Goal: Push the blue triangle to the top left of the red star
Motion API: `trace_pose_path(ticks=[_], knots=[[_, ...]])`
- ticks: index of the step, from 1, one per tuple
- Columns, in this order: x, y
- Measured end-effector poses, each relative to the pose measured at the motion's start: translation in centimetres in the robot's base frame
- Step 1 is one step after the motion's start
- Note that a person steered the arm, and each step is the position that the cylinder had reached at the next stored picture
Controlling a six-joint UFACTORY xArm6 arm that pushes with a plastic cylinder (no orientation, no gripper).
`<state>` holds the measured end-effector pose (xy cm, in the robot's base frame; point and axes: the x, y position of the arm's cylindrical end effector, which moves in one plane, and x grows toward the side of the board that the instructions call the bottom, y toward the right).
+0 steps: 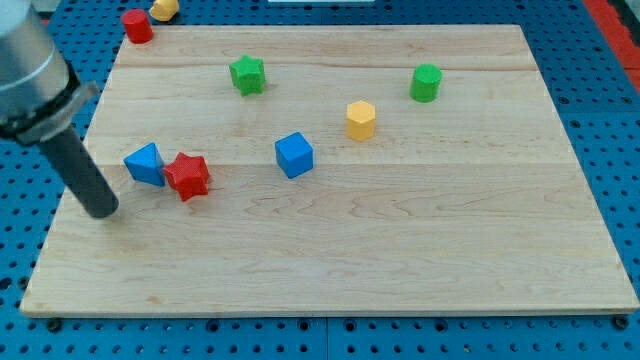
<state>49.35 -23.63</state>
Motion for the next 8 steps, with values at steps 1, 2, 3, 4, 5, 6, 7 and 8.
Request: trace_pose_path(ticks=[1,2,3,4,5,6,7,8], knots=[[-2.7,1.1],[-6.1,1.4],[-9.4,1.4],[-6.4,1.3],[1.7,0.8],[0.4,1.0],[-2.7,0.7],[-2.3,2.4]])
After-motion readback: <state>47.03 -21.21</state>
